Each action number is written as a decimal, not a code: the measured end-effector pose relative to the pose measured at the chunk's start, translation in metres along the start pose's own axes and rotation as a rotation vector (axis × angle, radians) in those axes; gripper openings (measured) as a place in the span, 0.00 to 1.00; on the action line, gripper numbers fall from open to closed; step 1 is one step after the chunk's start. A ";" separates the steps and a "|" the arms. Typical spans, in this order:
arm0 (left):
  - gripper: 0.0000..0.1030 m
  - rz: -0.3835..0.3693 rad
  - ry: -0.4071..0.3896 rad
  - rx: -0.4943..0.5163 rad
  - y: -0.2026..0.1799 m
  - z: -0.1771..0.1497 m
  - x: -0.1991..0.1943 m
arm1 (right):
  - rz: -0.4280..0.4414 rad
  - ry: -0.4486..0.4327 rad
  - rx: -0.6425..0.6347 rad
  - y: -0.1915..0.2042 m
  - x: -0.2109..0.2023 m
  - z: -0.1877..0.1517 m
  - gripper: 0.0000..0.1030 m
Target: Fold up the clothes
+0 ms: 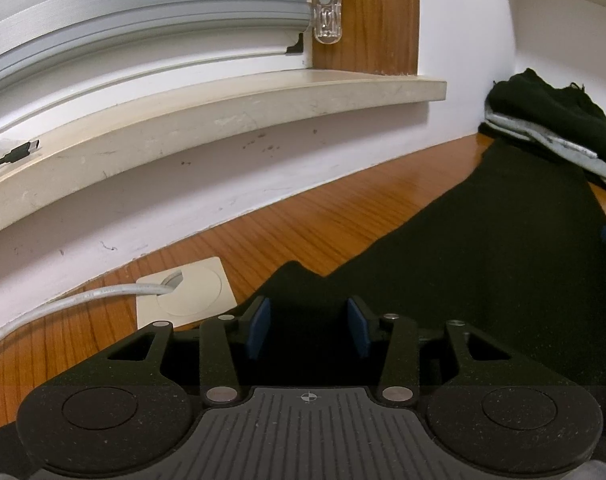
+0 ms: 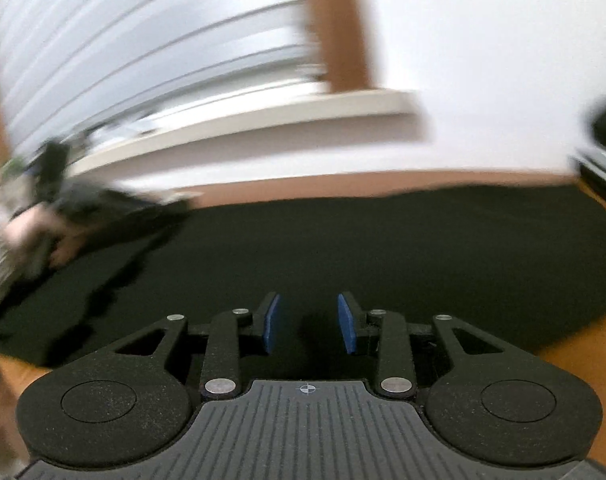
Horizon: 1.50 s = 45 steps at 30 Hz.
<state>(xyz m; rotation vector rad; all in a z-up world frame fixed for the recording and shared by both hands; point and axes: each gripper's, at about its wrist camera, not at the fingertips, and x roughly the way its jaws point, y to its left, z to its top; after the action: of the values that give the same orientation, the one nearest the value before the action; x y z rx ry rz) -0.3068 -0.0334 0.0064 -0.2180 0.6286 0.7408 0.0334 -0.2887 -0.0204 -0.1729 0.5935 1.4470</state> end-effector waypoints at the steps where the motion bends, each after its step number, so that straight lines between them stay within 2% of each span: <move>1: 0.46 0.000 0.000 0.000 0.000 0.000 0.000 | -0.028 -0.007 0.034 -0.016 -0.003 0.002 0.32; 3: 0.46 -0.002 0.000 -0.001 0.001 0.000 0.000 | -0.097 -0.023 0.095 -0.047 -0.008 0.006 0.33; 7: 0.46 -0.005 0.000 -0.003 0.002 0.000 0.000 | -0.247 -0.042 0.169 -0.098 -0.012 0.014 0.55; 8: 0.46 -0.005 0.000 -0.004 0.002 -0.001 0.000 | -0.288 -0.043 0.169 -0.107 -0.012 0.016 0.57; 17: 0.47 -0.005 -0.001 -0.006 0.002 -0.001 0.000 | -0.427 -0.042 0.306 -0.169 -0.004 0.027 0.63; 23: 0.48 -0.010 -0.001 -0.009 0.002 -0.001 0.000 | -0.461 -0.045 0.349 -0.197 0.002 0.034 0.60; 24: 0.48 -0.011 -0.001 -0.009 0.002 -0.001 0.000 | -0.468 -0.042 0.350 -0.200 0.005 0.036 0.57; 26: 0.48 -0.012 -0.002 -0.009 0.003 -0.001 0.000 | -0.479 -0.035 0.353 -0.206 0.011 0.040 0.41; 27: 0.48 -0.012 -0.002 -0.009 0.003 -0.001 0.000 | -0.479 -0.031 0.356 -0.209 0.014 0.042 0.37; 29: 0.48 -0.011 -0.002 -0.008 0.003 -0.001 0.000 | -0.472 -0.026 0.371 -0.212 0.018 0.044 0.16; 31: 0.48 -0.011 -0.002 -0.008 0.002 -0.001 0.000 | -0.451 -0.030 0.378 -0.208 0.020 0.045 0.08; 35: 0.48 -0.013 -0.002 -0.009 0.002 -0.001 0.000 | -0.411 -0.065 0.353 -0.194 0.026 0.054 0.05; 38: 0.48 -0.014 -0.002 -0.010 0.002 -0.001 0.000 | -0.348 -0.097 0.291 -0.165 0.033 0.072 0.05; 41: 0.49 -0.015 -0.002 -0.010 0.002 -0.001 0.000 | -0.251 -0.126 0.195 -0.116 0.046 0.093 0.05; 45: 0.49 -0.014 -0.002 -0.009 0.002 -0.001 0.000 | -0.050 -0.135 0.018 -0.020 0.065 0.108 0.05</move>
<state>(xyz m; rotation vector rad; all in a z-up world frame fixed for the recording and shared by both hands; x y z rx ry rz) -0.3088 -0.0324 0.0057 -0.2293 0.6216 0.7307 0.0832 -0.1848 0.0350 -0.0745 0.4884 1.3924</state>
